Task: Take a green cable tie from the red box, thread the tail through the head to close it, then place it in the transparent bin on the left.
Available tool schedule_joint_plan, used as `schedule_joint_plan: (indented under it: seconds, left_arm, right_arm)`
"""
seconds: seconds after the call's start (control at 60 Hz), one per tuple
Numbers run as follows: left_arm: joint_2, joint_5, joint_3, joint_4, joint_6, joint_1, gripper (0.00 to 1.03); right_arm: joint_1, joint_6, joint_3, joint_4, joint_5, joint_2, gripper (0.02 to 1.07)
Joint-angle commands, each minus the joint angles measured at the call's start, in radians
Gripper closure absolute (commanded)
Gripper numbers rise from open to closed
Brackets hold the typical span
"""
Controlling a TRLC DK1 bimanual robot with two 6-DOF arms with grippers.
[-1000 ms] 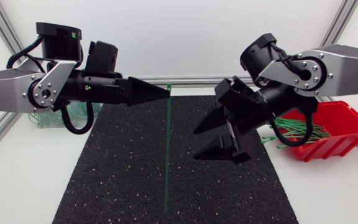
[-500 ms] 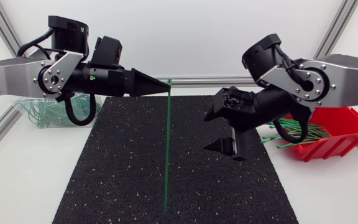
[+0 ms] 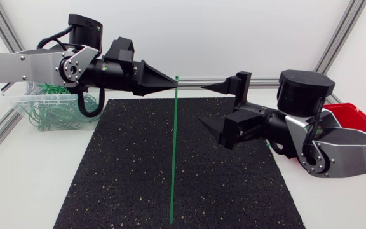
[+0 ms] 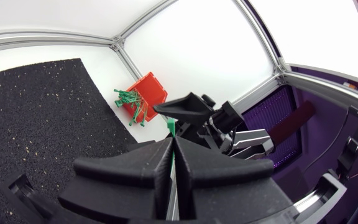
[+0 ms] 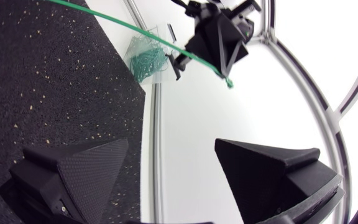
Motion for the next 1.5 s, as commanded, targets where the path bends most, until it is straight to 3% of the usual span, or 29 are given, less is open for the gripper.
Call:
schedule_joint_plan:
  seconds: [0.0, 0.267, 0.583, 0.85, 1.25, 1.483]
  left_arm:
    - [0.036, 0.022, 0.063, -0.029, -0.035, 0.019, 0.99]
    - [0.079, 0.022, 0.108, -0.073, -0.026, 0.041, 0.99]
    - [0.099, 0.023, 0.114, -0.089, -0.020, 0.032, 0.99]
    - [0.119, 0.020, 0.125, -0.118, -0.020, 0.032, 0.99]
    - [0.134, 0.014, 0.134, -0.143, -0.018, 0.030, 0.99]
    - [0.126, 0.014, 0.122, -0.161, -0.003, 0.027, 0.99]
  right_arm:
    - [0.009, -0.179, -0.050, 0.055, -0.031, 0.029, 0.06]
    - [0.078, -0.297, -0.131, 0.185, -0.089, -0.008, 0.06]
    - [0.150, -0.475, -0.192, 0.130, -0.273, -0.005, 0.08]
    - [0.197, -0.524, -0.221, 0.112, -0.313, 0.023, 0.17]
    - [0.262, -0.567, -0.287, 0.121, -0.332, 0.042, 0.65]
    - [0.282, -0.567, -0.283, 0.138, -0.313, 0.074, 0.71]
